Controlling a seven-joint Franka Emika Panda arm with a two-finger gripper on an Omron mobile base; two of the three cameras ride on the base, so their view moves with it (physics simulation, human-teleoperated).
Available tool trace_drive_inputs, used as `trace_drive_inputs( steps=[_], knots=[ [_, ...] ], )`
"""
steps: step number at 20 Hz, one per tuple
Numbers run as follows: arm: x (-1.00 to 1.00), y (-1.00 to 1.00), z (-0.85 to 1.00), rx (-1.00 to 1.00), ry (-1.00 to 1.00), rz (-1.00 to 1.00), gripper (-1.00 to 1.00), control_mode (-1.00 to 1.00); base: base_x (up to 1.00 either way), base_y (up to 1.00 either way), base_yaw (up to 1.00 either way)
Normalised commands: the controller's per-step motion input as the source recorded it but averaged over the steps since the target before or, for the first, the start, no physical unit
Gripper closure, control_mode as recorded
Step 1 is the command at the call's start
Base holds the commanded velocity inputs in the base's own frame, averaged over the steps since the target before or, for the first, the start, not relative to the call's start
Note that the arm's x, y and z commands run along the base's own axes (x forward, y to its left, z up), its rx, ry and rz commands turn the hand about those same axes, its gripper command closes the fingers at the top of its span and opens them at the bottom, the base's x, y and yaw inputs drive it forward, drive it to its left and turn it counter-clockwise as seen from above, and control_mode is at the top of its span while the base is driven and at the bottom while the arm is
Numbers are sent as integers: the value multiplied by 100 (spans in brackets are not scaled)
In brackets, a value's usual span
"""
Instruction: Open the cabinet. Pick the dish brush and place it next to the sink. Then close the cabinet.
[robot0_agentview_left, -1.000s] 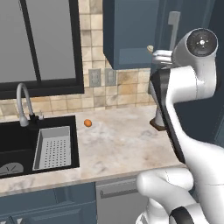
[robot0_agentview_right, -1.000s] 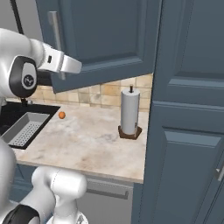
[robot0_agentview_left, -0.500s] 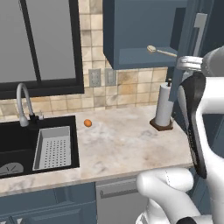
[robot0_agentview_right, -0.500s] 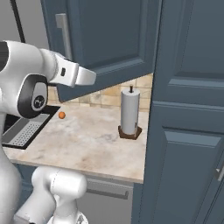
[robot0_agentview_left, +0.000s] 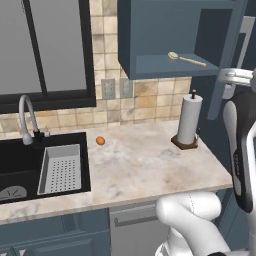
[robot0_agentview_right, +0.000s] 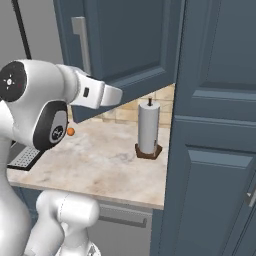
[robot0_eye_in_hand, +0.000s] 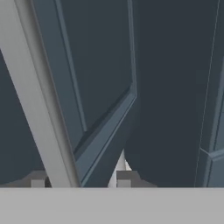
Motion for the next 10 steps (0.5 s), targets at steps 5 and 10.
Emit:
trace_drive_inputs(
  steps=[5, 10],
  knots=[
    [0, 11, 0, 0, 0, 0, -100, -100, 0, 0, 0],
    [-30, 1, 0, 0, 0, 0, -100, -100, 0, 0, 0]
  ],
)
